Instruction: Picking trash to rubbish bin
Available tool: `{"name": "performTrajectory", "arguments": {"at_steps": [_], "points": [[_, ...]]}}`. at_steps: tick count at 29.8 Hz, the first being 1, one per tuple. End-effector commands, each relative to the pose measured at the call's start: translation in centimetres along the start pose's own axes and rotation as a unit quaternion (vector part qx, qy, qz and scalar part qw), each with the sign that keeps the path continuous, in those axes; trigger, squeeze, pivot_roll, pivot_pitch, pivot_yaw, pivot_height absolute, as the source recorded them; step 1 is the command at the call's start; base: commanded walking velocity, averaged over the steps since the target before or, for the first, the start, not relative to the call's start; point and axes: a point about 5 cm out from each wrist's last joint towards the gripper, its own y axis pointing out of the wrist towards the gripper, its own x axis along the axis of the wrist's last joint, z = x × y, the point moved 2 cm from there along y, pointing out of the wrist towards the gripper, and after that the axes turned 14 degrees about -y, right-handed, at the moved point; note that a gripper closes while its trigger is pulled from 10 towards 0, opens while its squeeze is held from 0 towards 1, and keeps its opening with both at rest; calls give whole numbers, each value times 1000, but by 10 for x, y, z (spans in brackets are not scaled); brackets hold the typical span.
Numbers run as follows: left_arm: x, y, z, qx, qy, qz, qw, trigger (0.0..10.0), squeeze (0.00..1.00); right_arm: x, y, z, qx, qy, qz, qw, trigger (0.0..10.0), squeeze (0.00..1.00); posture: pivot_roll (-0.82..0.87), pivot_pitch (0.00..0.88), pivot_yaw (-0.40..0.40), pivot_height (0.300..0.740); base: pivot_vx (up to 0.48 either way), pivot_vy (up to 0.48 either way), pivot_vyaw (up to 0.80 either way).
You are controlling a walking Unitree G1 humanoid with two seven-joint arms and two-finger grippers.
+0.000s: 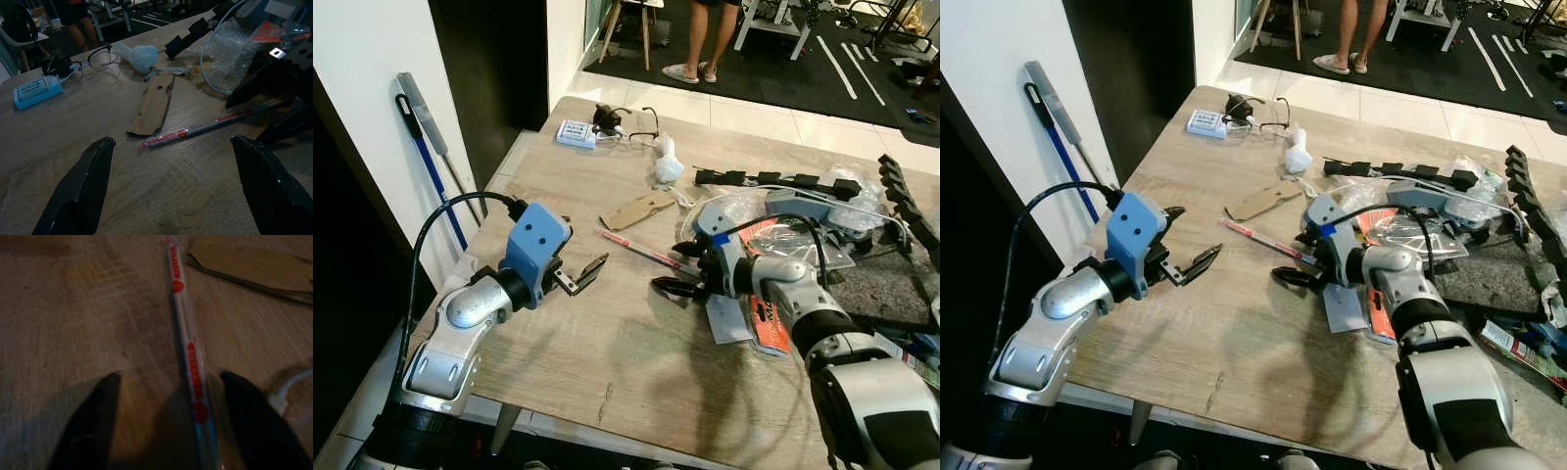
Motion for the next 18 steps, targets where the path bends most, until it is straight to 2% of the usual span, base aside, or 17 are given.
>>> {"name": "performTrajectory", "arguments": {"at_steps": [1,2,18], "points": [[-3,2,-7,-10,0,3,1000,10000,0,-30,1,17,21,25,57,998,2784,0,14,177,-74,740,0,0,0],[-3,2,-7,-10,1,3,1000,10000,0,-31,1,16,17,28,59,998,0,0,14,177,-74,740,0,0,0],[-4,0,-9,-14,-2,5,1000,10000,0,-37,-2,19,22,59,64,996,0,0,19,163,-74,740,0,0,0]]}}
